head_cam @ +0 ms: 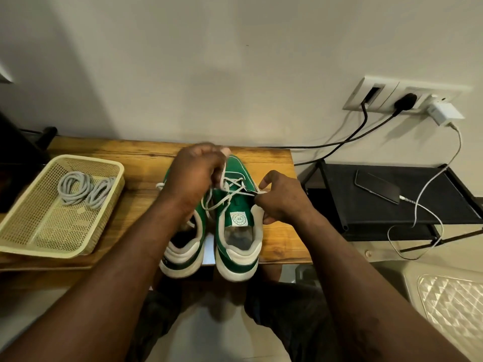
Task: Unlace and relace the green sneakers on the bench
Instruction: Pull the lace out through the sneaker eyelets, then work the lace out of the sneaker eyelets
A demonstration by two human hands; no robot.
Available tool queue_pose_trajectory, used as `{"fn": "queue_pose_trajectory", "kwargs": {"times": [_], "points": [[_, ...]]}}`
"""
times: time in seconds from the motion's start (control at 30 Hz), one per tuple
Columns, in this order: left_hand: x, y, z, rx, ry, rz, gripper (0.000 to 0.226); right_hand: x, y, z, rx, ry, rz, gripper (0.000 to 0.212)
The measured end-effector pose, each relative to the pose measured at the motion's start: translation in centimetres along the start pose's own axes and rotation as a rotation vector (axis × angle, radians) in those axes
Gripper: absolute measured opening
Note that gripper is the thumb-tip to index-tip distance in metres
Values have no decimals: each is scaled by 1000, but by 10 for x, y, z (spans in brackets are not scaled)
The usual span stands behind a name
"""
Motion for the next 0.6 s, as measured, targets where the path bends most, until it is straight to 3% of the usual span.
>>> {"fn": "queue_pose_trajectory", "kwargs": {"times": [0.07,0.1,0.2,0.33,0.4,0.47,0.6], "points": [[1,-12,12,-636,-33,84,25,0,-1,1,5,9,-4,31],[4,-20,18,-838,-33,145,30,0,-1,2,8,13,-8,31],[12,-46,30,-1092,-55,264,36,-1,-3,4,22,46,5,33],[16,-55,36,-1242,-105,206,26,0,-5,6,3,68,28,29],[13,-51,36,-1131,-91,152,19,0,-6,5,9,60,38,30],[6,-40,27,-816,-39,72,10,1,-5,5,4,44,47,29],[6,-12,2,363,112,-37,24,2,-6,5,-9,28,63,28]]}}
Point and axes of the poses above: each hand's wrist, its own x-axis away from the middle knuckle, its own y-axis out of the back of the hand, z = x × y, the point moved 10 cm from there along -x, towards the middle knuckle
